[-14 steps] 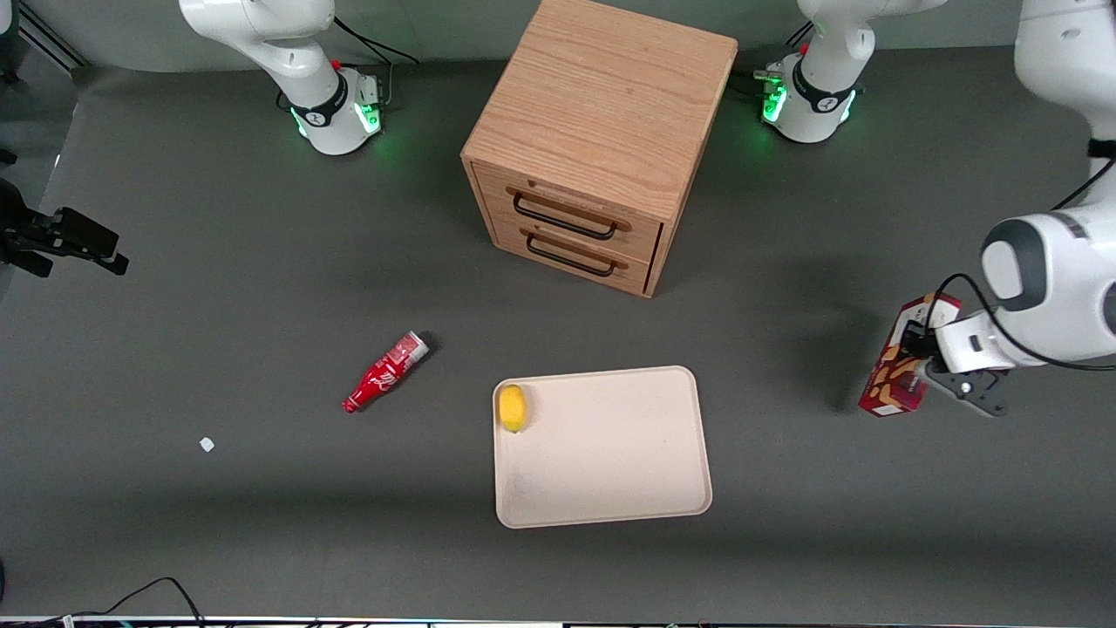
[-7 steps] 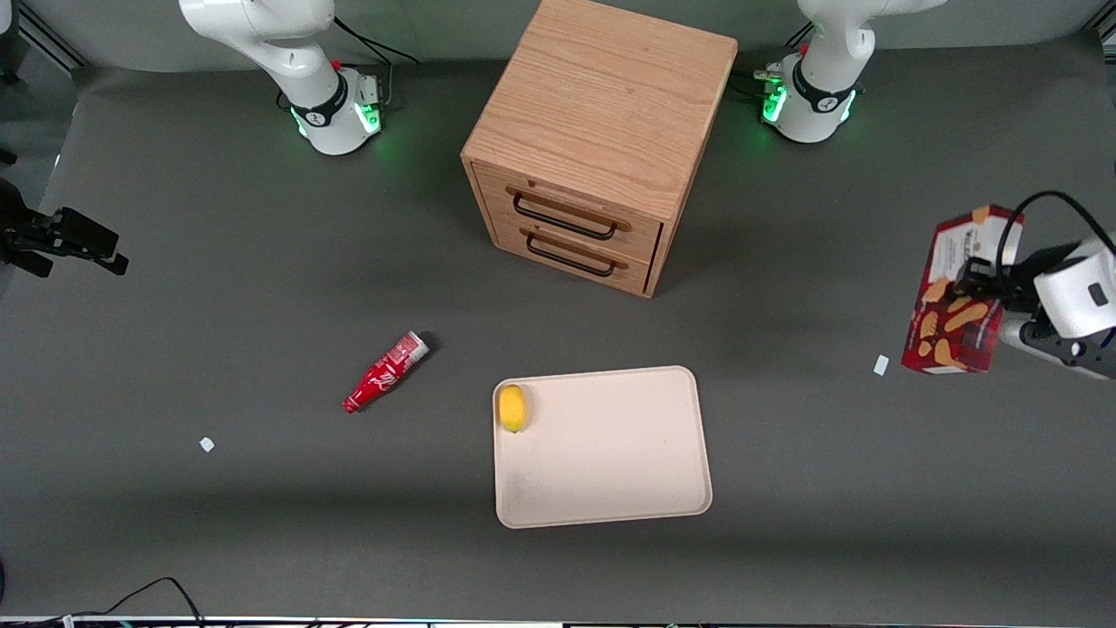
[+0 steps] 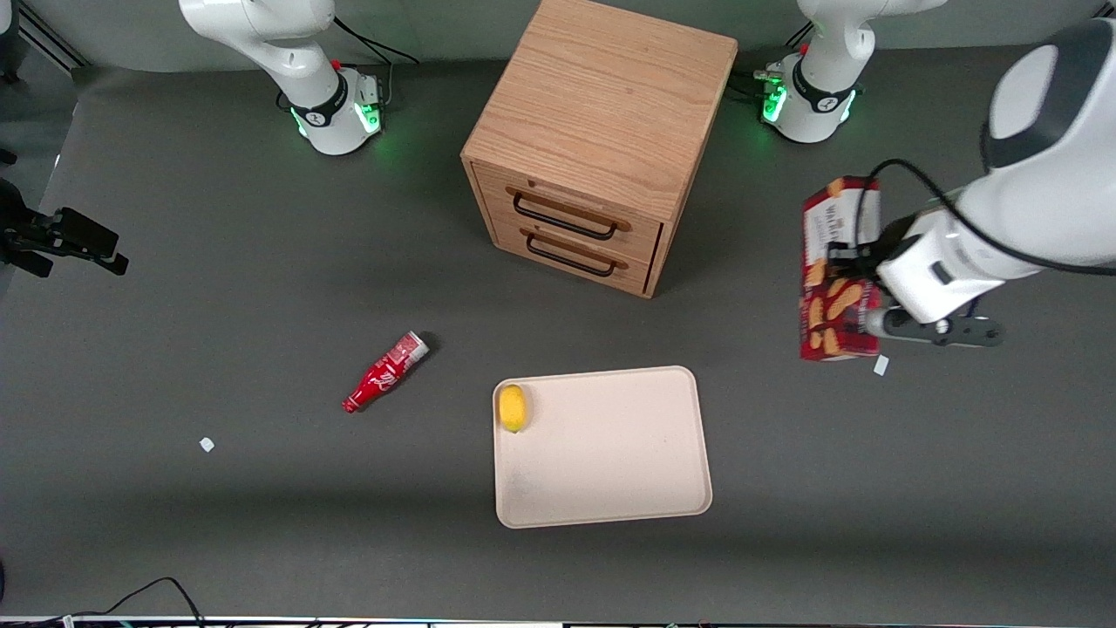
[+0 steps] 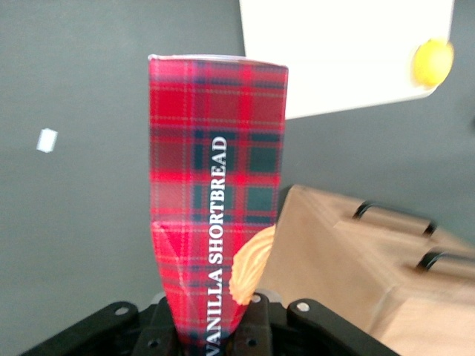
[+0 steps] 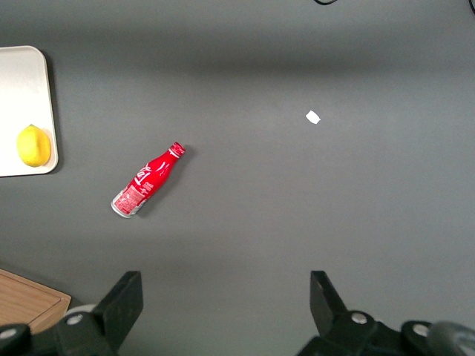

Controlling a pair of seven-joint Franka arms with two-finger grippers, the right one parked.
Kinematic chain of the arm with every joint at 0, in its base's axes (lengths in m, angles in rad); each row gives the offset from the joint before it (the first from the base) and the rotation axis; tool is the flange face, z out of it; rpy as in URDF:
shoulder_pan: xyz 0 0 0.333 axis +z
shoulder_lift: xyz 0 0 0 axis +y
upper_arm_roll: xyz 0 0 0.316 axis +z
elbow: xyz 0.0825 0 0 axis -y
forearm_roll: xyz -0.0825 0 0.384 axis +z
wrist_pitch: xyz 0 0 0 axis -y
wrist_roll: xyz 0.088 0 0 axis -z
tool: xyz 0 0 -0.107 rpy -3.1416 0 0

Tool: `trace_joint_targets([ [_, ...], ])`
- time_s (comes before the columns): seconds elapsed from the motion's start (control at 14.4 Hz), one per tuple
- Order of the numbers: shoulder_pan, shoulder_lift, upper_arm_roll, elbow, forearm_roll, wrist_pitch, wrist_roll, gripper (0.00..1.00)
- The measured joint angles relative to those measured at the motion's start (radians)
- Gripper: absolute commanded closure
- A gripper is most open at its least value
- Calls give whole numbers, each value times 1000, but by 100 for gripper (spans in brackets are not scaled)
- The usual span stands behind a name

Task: Place red cookie box on tray
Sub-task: 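Lift the red cookie box upright with the left gripper, then carry the box over the white tray and lower it flat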

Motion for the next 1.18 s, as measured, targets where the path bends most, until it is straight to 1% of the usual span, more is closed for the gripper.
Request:
trace_joint_targets([
  [0.07, -1, 23, -40, -1, 27, 49, -64, 100],
  [0.14, -2, 53, -81, -4, 70, 101, -128, 100],
  [0.35, -10, 172, -188, -36, 233, 279, -310, 100],
  [0.42, -14, 214, -206, -48, 269, 334, -342, 100],
  [0.55, -20, 296, -218, -62, 317, 455, -365, 100],
  [0.76, -21, 407, -217, -75, 424, 614, -378, 100],
  [0.97, -20, 497, -216, -77, 537, 686, -409, 100],
  [1.18, -21, 543, -217, -77, 614, 732, -448, 100],
])
